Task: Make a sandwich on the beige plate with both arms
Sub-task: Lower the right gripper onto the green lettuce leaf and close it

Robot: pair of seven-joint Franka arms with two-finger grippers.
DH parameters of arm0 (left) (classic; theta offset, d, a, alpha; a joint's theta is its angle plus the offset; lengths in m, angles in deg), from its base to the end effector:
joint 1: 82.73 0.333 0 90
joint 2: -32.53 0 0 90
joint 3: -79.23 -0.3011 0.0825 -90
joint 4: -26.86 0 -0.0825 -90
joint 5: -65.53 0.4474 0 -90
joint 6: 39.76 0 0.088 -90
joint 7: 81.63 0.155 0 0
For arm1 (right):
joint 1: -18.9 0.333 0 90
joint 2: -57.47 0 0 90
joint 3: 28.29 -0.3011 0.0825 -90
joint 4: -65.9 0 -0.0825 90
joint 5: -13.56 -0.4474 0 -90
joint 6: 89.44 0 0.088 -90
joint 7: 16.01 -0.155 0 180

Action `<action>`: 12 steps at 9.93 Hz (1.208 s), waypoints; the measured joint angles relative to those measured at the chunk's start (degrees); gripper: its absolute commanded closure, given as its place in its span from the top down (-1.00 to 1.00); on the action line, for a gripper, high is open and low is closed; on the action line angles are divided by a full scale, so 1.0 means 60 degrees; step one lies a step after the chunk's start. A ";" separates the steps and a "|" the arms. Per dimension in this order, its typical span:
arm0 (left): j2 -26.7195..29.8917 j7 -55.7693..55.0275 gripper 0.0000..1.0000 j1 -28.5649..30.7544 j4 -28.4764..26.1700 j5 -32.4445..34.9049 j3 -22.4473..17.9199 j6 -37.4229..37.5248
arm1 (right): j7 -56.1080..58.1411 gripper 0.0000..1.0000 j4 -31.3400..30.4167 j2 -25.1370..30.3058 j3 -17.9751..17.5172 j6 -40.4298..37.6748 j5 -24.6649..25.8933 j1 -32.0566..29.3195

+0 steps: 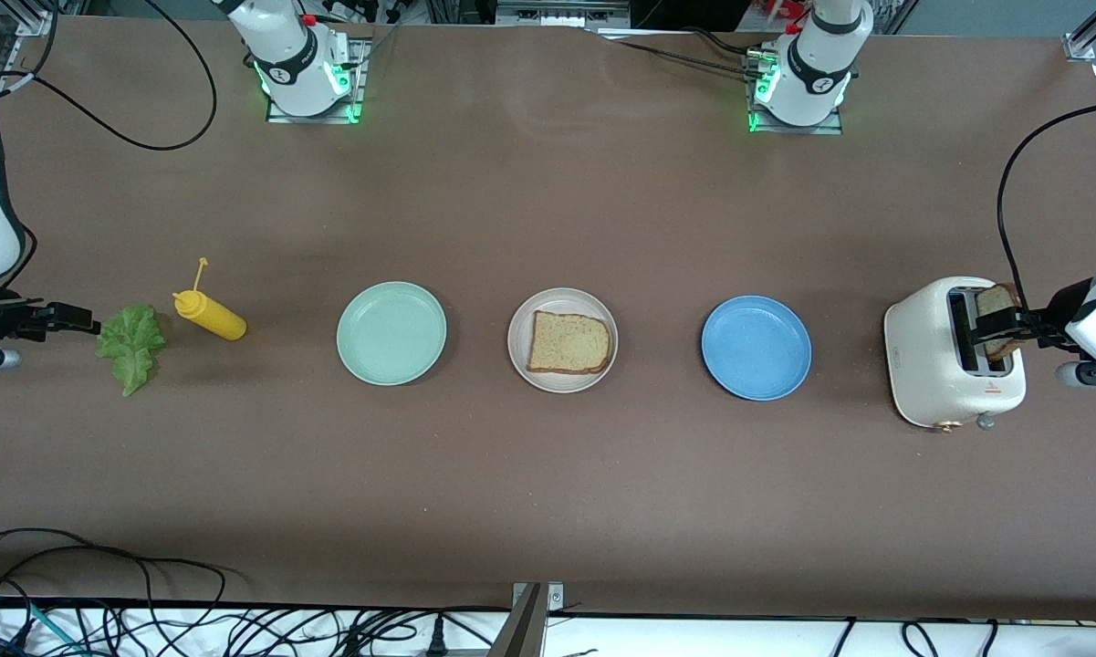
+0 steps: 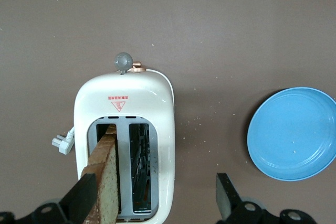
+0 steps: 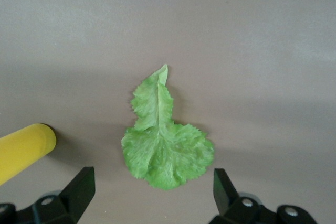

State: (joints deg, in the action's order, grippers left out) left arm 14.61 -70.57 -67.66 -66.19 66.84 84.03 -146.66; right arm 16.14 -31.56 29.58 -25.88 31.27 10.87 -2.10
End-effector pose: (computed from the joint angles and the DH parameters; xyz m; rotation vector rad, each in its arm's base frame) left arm 0.6830 0.1299 0.3508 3.1226 -0.0282 -0.1061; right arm 0.6459 -0.2741 0.2076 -3.0788 -0.2020 0.0957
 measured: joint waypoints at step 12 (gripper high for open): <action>-0.0012 0.0065 1.00 -0.0002 0.0000 0.0000 0.0009 0.0027 | -0.0315 1.00 0.0522 0.0703 0.0493 -0.1251 -0.2470 -0.0083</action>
State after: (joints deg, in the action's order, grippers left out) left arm 14.54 -70.18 -67.67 -66.19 66.84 84.09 -146.50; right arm 14.25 -28.43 33.80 -22.92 23.76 -3.95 -2.60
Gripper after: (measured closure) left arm 0.000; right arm 0.000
